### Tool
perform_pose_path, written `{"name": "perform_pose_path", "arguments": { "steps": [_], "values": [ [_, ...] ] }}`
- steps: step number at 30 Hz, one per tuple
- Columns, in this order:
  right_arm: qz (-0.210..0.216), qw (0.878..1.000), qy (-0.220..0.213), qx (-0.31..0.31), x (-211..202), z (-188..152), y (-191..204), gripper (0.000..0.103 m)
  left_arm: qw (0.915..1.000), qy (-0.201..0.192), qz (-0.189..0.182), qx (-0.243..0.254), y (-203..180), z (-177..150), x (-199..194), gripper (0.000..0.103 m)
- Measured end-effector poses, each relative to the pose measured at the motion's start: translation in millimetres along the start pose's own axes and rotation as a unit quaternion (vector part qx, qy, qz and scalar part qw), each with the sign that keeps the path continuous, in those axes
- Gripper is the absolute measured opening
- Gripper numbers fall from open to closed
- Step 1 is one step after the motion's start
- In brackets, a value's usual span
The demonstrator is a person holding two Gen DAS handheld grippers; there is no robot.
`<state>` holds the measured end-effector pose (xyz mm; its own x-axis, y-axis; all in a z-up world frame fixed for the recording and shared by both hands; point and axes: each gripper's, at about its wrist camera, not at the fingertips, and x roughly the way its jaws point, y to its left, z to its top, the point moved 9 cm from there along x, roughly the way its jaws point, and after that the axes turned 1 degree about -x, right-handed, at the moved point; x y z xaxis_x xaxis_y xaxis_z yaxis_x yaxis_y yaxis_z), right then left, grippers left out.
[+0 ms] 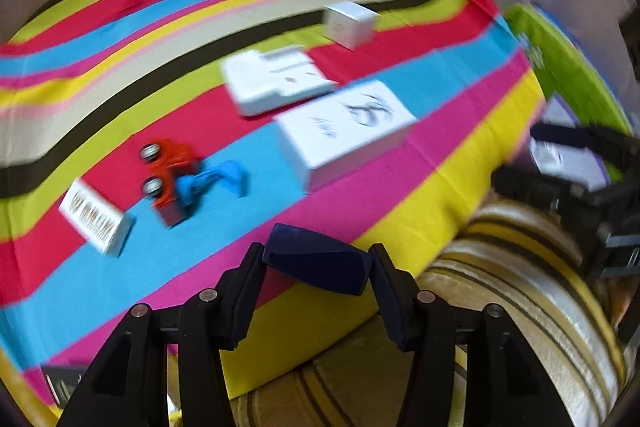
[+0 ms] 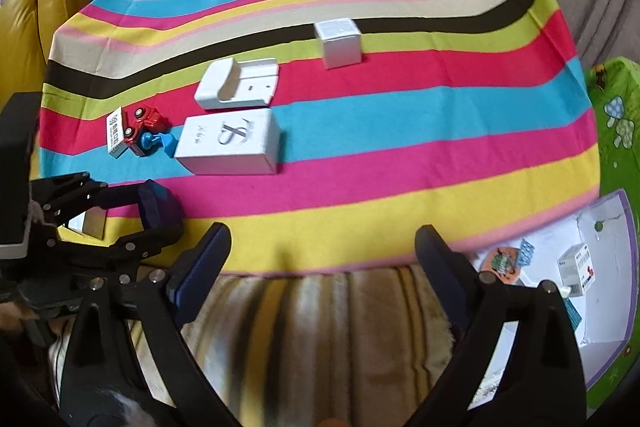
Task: Organize rigid objects
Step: 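Grasp the navy blue case with the left gripper while right grasps the white XS-logo box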
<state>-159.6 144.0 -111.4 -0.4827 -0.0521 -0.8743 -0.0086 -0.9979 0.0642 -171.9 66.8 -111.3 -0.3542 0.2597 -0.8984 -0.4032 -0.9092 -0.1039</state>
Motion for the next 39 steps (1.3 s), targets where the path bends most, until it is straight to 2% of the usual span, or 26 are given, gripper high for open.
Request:
{"name": "perform_pose_path", "arguments": {
  "steps": [5, 14, 17, 26, 39],
  "values": [
    [0.005, 1.0, -0.012, -0.006, 8, 12, 23, 0.102, 0.9959, -0.027, 0.021, -0.084, 33, 0, -8, 0.053],
    [-0.014, 1.0, -0.017, -0.018, 32, 33, 53, 0.103, 0.9853, -0.065, 0.048, -0.15, 58, -1, -20, 0.053],
    [-0.02, 1.0, -0.014, -0.016, 39, 38, 57, 0.103, 0.9814, -0.069, 0.034, -0.176, 66, -3, -20, 0.053],
    [-0.027, 0.999, -0.004, -0.026, 55, 46, 68, 0.103, 0.9743, -0.085, 0.029, -0.207, 76, -5, -25, 0.053],
    [-0.039, 0.999, 0.031, -0.019, 85, 46, 63, 0.102, 0.9753, -0.088, 0.018, -0.202, 72, -2, -22, 0.053]
  ]
}}
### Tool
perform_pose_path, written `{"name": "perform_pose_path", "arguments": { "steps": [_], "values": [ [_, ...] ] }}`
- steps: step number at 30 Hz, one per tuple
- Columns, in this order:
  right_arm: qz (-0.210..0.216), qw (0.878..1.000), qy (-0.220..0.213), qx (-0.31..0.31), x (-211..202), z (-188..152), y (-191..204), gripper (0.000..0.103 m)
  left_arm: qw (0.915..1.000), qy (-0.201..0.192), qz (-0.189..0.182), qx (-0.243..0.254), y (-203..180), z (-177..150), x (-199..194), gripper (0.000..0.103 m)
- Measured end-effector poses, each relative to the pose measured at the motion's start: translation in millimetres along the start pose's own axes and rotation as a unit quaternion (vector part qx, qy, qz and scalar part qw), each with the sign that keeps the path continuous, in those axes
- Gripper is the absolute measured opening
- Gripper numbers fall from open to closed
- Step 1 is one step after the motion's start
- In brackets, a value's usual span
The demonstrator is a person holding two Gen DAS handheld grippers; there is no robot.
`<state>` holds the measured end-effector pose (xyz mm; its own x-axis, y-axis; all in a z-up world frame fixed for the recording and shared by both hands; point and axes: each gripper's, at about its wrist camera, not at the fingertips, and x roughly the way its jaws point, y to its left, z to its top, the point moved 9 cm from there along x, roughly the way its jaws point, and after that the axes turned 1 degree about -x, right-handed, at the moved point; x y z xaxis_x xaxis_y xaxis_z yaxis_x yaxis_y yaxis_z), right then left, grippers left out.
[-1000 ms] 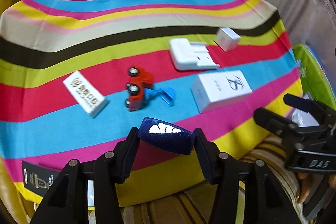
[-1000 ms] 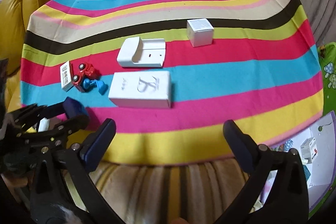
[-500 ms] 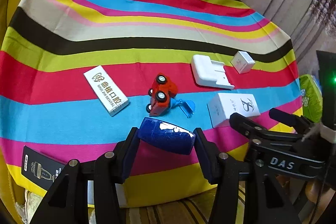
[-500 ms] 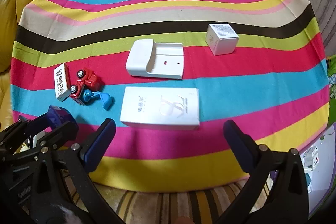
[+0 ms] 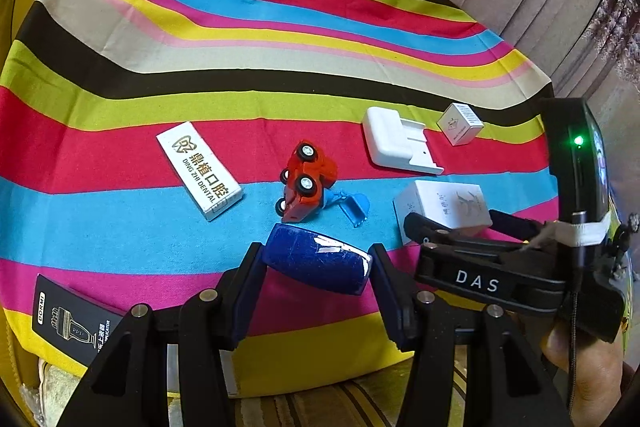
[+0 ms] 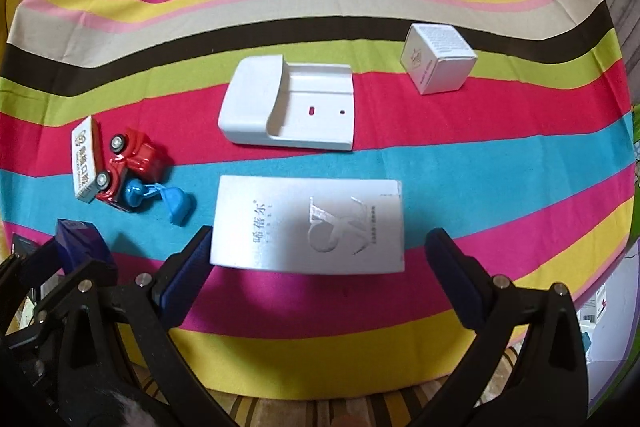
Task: Organize rigid objects
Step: 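Lower the navy case and XS-logo box into the cardboard box while opening both grippers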
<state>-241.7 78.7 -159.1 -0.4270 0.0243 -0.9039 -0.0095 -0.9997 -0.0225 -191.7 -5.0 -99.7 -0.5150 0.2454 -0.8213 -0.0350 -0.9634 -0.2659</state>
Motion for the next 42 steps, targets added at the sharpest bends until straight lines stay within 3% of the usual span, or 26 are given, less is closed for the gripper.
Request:
{"name": "perform_pose_path", "arguments": {
  "steps": [4, 7, 22, 33, 42],
  "values": [
    [0.005, 1.0, -0.01, 0.0, -5, -1, -1, 0.09, 1.0, -0.004, 0.0, 0.003, -3, 1, -2, 0.053],
    [0.015, 1.0, -0.017, 0.003, -9, -2, -2, 0.088, 0.9999, -0.012, 0.0, 0.007, -7, 2, -6, 0.053],
    [0.075, 0.995, -0.052, 0.047, -53, -18, -34, 0.087, 0.9992, -0.018, -0.031, 0.018, -54, -3, -21, 0.053],
    [0.079, 0.987, -0.075, 0.117, -85, -47, -118, 0.087, 0.9929, 0.01, -0.083, 0.084, -140, -23, -18, 0.053],
    [0.053, 0.977, -0.081, 0.191, -105, -90, -213, 0.087, 0.9767, 0.053, -0.144, 0.15, -227, -51, -9, 0.053]
  ]
}}
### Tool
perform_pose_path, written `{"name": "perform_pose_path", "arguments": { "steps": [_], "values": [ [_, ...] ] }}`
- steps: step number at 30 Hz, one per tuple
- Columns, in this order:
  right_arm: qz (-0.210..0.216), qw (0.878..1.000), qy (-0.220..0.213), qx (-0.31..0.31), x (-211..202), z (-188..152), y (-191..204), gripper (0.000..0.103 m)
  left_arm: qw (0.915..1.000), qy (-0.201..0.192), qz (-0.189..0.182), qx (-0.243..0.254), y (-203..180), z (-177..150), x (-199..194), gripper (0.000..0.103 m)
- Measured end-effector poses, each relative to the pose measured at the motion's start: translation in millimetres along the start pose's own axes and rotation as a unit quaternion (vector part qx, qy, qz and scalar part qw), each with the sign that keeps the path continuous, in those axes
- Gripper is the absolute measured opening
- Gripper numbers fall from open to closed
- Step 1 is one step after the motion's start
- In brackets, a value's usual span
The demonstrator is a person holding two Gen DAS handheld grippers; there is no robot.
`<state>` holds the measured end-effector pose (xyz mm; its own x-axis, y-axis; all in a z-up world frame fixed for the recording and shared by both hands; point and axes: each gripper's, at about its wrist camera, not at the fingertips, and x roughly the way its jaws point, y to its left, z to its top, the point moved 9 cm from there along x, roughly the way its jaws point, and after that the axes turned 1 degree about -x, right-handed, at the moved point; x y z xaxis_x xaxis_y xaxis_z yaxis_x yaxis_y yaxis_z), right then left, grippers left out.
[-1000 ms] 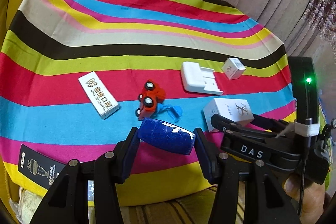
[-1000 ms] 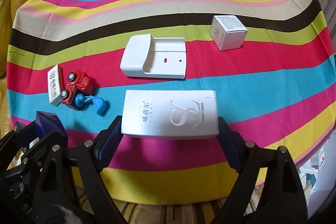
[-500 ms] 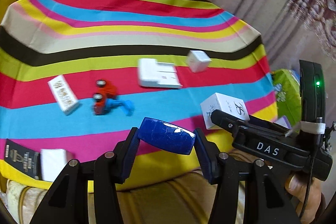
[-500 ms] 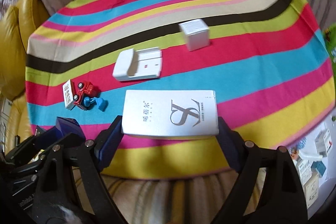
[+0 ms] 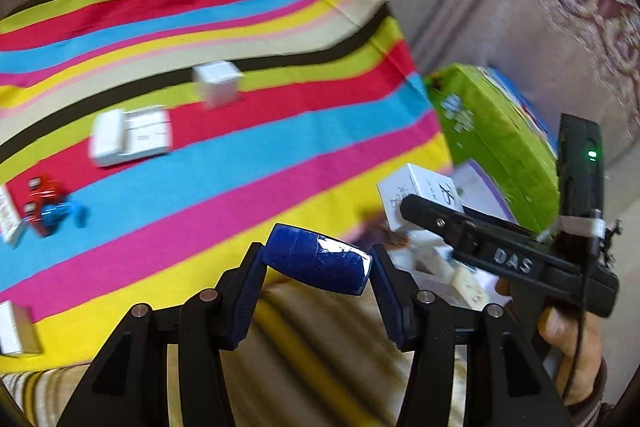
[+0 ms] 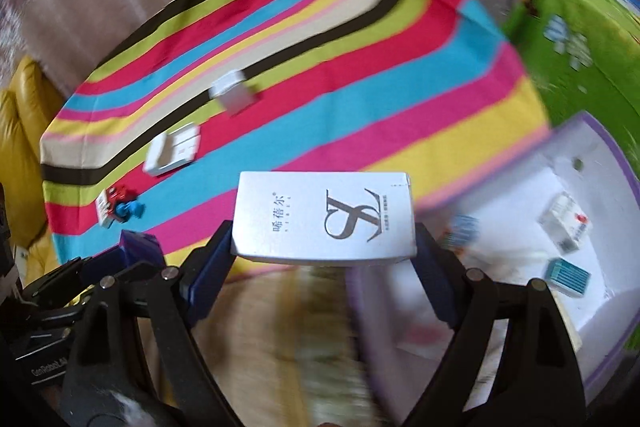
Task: Organize rigid objects
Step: 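Lower the navy case and XS-logo box into the cardboard box while opening both grippers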
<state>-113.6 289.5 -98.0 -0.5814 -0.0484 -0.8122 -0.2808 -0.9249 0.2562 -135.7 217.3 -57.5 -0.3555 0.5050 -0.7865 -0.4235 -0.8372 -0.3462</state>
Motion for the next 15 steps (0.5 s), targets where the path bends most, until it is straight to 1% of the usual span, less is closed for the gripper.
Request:
{"name": "perform_pose_path", "arguments": {
  "steps": [3, 8, 11, 15],
  "values": [
    [-0.018, 0.999, -0.001, 0.033, -5, -1, -41, 0.087, 0.9995, 0.017, -0.018, 0.019, -25, -2, 14, 0.053],
    [-0.043, 0.997, -0.005, 0.071, -11, -1, -90, 0.087, 0.9973, 0.036, -0.041, 0.05, -64, -2, 34, 0.053],
    [-0.057, 0.994, -0.011, 0.089, -15, 1, -111, 0.087, 0.9956, 0.044, -0.052, 0.064, -81, -4, 42, 0.053],
    [-0.071, 0.993, -0.015, 0.096, -18, 1, -127, 0.087, 0.9933, 0.058, -0.064, 0.077, -97, -9, 54, 0.053]
  ]
}}
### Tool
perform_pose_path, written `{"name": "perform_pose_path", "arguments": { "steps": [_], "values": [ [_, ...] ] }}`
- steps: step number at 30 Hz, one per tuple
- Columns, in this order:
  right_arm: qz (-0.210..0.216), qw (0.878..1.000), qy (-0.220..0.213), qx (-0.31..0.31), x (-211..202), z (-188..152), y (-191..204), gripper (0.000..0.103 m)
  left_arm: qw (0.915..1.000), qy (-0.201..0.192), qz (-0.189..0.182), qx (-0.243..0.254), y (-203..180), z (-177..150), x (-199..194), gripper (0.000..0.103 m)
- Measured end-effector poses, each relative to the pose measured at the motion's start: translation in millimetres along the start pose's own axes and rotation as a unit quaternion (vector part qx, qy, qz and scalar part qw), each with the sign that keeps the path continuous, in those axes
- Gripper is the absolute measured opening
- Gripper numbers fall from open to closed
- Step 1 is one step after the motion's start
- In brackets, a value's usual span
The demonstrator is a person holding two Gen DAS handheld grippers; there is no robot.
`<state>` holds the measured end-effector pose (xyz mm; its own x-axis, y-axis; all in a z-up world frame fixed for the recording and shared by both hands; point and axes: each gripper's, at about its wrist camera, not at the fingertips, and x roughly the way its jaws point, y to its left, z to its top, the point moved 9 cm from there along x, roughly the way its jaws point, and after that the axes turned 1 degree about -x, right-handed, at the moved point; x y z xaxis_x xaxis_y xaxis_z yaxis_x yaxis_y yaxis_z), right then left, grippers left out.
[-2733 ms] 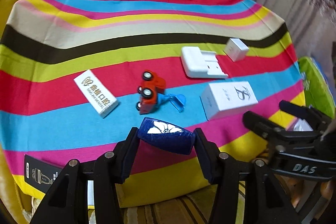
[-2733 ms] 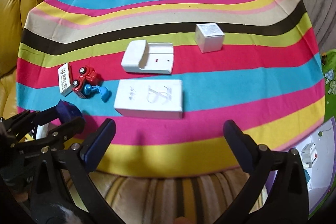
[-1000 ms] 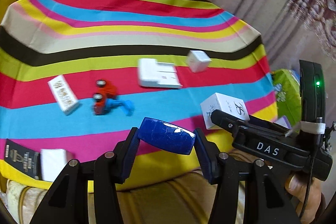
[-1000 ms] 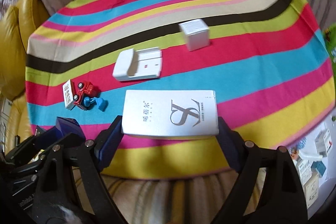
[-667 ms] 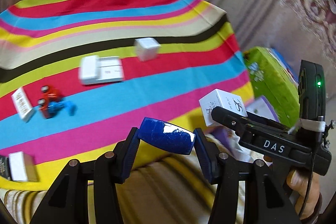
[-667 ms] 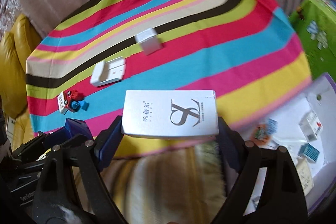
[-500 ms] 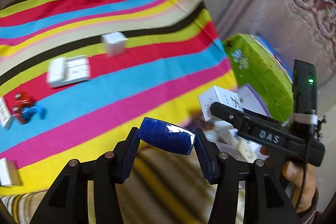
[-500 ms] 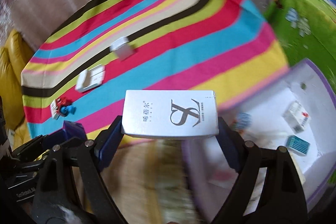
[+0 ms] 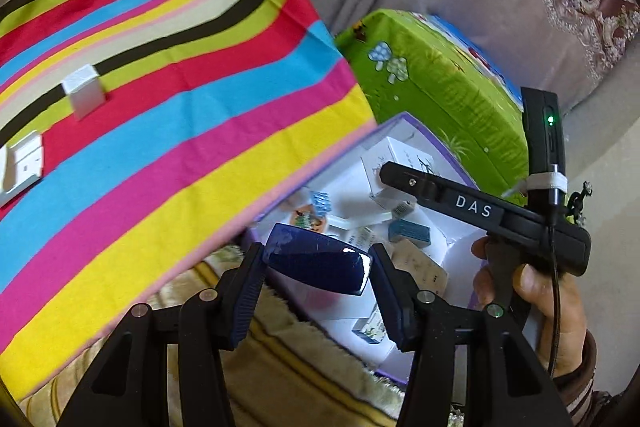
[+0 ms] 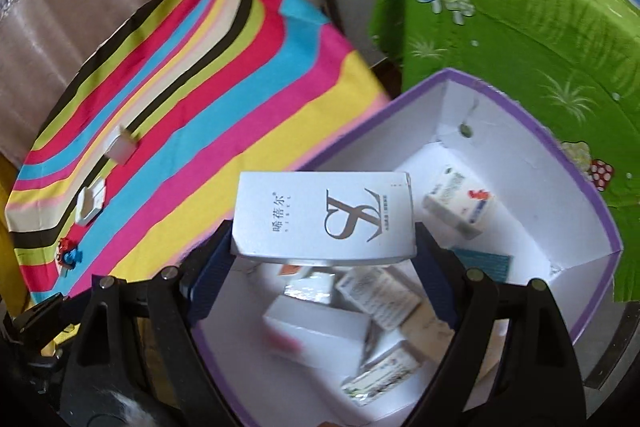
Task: Organize rigid objects
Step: 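Lower the navy case and XS-logo box into the cardboard box while opening both grippers, then move both grippers back over the table toward the white square box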
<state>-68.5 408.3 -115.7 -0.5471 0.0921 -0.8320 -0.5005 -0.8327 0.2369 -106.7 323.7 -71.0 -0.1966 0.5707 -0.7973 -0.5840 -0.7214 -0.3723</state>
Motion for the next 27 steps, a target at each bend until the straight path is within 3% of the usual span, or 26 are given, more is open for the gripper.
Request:
{"name": "perform_pose_path", "arguments": {
  "steps": [8, 12, 27],
  "values": [
    [-0.015, 1.0, 0.005, 0.014, 5, -3, -14, 0.088, 0.9994, 0.018, -0.024, -0.015, -1, -3, 9, 0.061],
    [-0.022, 1.0, 0.002, 0.013, 5, -3, -17, 0.096, 0.9992, 0.017, -0.025, -0.025, 1, -2, 11, 0.065],
    [0.0, 1.0, 0.005, -0.018, -10, -7, 20, 0.097, 0.9962, -0.046, -0.004, -0.075, 52, -2, -39, 0.065]
  ]
}}
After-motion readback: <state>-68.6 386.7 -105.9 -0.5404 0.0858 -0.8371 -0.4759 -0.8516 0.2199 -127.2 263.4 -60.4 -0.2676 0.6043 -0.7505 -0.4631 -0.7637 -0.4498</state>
